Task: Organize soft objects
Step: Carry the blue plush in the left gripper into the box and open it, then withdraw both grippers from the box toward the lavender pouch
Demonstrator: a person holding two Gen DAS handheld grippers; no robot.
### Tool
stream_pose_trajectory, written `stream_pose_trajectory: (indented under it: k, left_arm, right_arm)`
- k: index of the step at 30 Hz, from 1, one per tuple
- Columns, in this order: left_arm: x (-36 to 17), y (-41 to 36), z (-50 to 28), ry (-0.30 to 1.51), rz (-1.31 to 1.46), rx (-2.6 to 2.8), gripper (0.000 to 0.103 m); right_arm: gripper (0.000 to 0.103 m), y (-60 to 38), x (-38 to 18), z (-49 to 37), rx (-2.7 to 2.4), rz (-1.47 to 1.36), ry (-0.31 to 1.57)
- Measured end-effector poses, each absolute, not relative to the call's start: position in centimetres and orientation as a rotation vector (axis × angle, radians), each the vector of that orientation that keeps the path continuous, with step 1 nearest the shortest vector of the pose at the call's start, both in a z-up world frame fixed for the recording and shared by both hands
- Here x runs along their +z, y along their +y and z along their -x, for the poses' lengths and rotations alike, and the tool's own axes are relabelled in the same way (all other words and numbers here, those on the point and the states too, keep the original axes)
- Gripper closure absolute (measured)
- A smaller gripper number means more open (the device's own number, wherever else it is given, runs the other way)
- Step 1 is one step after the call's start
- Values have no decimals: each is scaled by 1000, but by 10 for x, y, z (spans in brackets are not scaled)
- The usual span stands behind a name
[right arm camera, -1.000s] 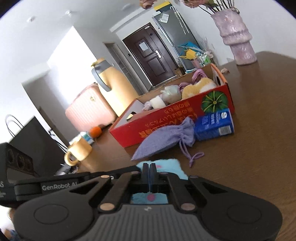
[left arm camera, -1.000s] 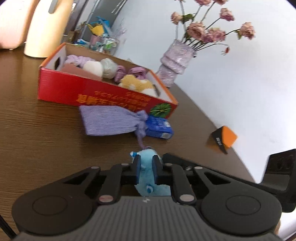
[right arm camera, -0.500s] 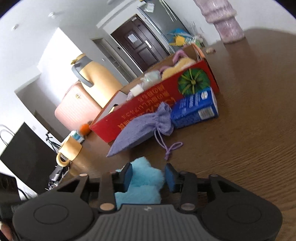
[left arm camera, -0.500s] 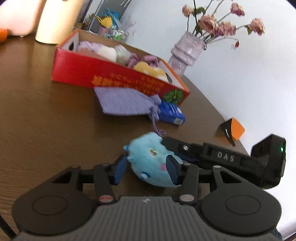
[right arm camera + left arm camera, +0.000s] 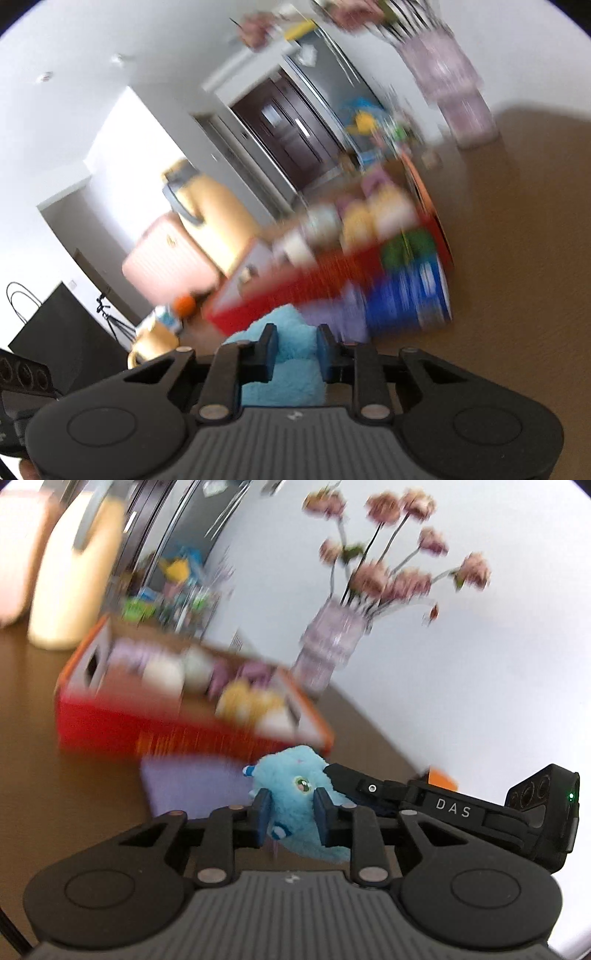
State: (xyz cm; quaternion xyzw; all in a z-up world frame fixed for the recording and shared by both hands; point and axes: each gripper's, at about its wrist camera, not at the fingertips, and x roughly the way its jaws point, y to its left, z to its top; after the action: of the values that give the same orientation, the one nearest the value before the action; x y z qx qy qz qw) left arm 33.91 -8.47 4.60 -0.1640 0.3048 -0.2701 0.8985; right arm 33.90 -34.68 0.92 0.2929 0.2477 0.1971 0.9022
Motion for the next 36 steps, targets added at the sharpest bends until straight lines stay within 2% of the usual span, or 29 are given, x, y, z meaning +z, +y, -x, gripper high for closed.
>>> stream_pose_trajectory:
  k: [3,6,12,17,23,25,27,31,33,35,36]
  left_arm:
    - [68,-89,-382,597,334,-562,78]
    - [71,-90,-433,625,359,-540,78]
    - [44,-88,-508,736,370,-463,80]
    - [21,-96,-525,816,262,-424,79]
    - [34,-86,-503,709,145,-365,64]
    - [46,-82,-493,653,93,-324,53]
    - [58,-76,-478,580,34,-279,35]
    - [74,-64,-440,462,-51,-179,30]
    - [81,-57,-419,427,-50,-159,27]
    - [87,-50,-398,397,-40,-141,25]
    - [90,-47,-388,382,-39,-132,23]
  right_arm:
    - [81,-348,39,-382,406,-544,462]
    - [81,-347,48,-437,403,-531,488]
    - [80,-336,26,-520,375,-514,609]
    - [81,-308,0,-539,361,-420,711]
    - [80,-304,9,-527,299,-301,681]
    - [78,-311,24,-517,279,-281,640]
    - [75,-318,42,-500,262,-236,588]
    - [73,-325,73,-461,241,-111,509]
    - [68,-325,84,-436,230,-60,470]
    - [52,-325,92,-414,218,-26,430]
    - [48,-324,96,-400,212,-4,401]
